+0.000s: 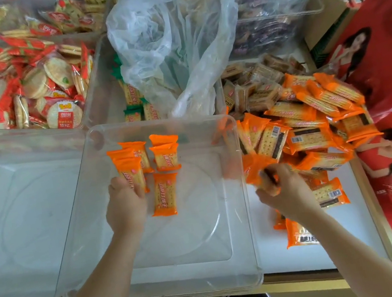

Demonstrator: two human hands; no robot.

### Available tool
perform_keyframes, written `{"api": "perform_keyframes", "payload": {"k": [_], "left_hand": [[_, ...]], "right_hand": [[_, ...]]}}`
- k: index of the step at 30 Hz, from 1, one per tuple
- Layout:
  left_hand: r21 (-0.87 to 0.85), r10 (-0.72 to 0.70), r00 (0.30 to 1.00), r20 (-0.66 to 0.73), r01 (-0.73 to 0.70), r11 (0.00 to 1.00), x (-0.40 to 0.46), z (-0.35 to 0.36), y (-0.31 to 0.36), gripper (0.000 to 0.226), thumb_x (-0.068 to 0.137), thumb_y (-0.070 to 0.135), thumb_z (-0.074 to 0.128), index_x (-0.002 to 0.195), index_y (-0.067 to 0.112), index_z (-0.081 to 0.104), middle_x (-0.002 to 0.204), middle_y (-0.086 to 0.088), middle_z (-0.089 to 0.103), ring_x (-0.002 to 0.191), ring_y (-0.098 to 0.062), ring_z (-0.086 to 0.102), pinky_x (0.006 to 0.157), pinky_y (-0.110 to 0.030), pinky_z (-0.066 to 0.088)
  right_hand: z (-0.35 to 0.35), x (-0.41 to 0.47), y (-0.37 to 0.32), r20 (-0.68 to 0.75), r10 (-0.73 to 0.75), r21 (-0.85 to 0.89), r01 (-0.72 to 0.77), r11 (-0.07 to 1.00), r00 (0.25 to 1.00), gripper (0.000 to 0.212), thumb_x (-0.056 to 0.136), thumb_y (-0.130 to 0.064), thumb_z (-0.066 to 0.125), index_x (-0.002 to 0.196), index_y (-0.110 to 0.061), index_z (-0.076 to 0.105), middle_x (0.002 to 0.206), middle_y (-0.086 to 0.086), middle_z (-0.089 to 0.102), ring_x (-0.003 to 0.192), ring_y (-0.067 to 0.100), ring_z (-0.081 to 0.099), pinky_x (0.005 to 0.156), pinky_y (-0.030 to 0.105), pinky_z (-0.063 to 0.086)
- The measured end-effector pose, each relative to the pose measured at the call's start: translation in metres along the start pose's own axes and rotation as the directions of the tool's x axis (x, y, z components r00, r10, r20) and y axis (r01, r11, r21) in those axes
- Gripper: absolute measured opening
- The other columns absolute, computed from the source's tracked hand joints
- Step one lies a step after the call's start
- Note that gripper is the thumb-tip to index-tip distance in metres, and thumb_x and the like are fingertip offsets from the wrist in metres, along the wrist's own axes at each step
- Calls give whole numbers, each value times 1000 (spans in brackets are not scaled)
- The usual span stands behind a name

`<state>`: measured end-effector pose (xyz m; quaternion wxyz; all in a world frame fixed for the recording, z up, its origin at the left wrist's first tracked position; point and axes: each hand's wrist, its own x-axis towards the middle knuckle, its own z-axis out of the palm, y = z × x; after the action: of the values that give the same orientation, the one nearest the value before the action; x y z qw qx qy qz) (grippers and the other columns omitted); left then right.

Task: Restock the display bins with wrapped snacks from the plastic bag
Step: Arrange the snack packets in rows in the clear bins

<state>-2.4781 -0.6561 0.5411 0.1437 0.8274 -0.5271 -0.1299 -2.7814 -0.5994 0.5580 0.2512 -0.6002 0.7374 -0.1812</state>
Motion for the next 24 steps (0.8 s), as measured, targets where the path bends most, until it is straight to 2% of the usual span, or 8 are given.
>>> {"api": "perform_keyframes", "payload": {"k": [2, 5, 7, 9, 11, 16, 20, 24], "left_hand": [[-213, 141, 988, 62, -125, 969, -16, 0, 11, 19, 92, 24, 55, 95, 6, 50, 93, -13, 58, 80, -32, 59, 61, -32, 37], [-559, 396, 895, 204, -225, 798, -43, -7, 38, 7, 91, 15, 57, 85, 18, 55, 87, 1, 59, 72, -16, 57, 61, -18, 38], [-728, 477, 825, 303, -122, 675, -59, -23, 59, 4, 91, 27, 57, 89, 30, 58, 88, 13, 64, 84, -12, 62, 69, -17, 44], [-825, 569, 746, 345, -48, 564, -67, -37, 73, 19, 80, 45, 58, 98, 38, 58, 91, 18, 67, 92, -7, 62, 78, -20, 48], [-844, 624, 703, 341, -63, 533, -68, -44, 74, 32, 72, 47, 60, 103, 37, 57, 95, 15, 67, 94, -4, 62, 81, -18, 49], [-716, 423, 842, 334, -66, 695, -46, -37, 30, 25, 86, 18, 66, 108, 24, 56, 104, 0, 66, 93, -13, 63, 80, -27, 51], [-534, 94, 939, 332, 105, 839, -22, -17, -17, 26, 92, 19, 56, 116, 11, 53, 104, -1, 60, 95, -21, 60, 73, -28, 42], [-512, -121, 954, 275, 252, 821, 3, -1, -21, 26, 94, 15, 51, 118, 4, 51, 107, -8, 59, 93, -22, 55, 73, -31, 38]], "right_hand": [[-28, -6, -7, -16, 103, 349, -91, 933, 995, 32, 80, -23, 71, 108, -20, 55, 90, -4, 58, 80, 18, 57, 63, 27, 44], [-57, -10, -33, 44, 124, 758, -113, 643, 991, 14, 77, -25, 55, 91, -23, 55, 70, -5, 55, 69, 15, 51, 61, 32, 43], [-61, -10, -54, 71, 21, 814, -70, 577, 997, 20, 73, -17, 49, 92, -17, 54, 72, 3, 52, 70, 19, 48, 63, 33, 40], [-56, -8, -76, 130, -114, 811, -40, 584, 985, 29, 72, -12, 49, 100, -17, 55, 75, 2, 57, 71, 17, 52, 63, 28, 43], [-44, -5, -95, 197, -240, 788, -8, 615, 951, 36, 74, -6, 52, 108, -16, 56, 79, 3, 62, 71, 19, 56, 63, 29, 48], [-9, 5, -120, 159, -237, 535, 118, 837, 958, 36, 87, -13, 64, 120, -23, 52, 108, -11, 59, 79, 8, 61, 73, 24, 51], [0, 6, -110, 78, -163, 527, 98, 844, 984, 22, 91, -7, 56, 93, -29, 60, 95, -11, 65, 81, 17, 63, 74, 24, 50], [-3, 0, -97, 59, -103, 486, 61, 872, 993, 31, 90, -1, 54, 87, -31, 61, 86, -9, 66, 76, 12, 62, 70, 20, 51]]}}
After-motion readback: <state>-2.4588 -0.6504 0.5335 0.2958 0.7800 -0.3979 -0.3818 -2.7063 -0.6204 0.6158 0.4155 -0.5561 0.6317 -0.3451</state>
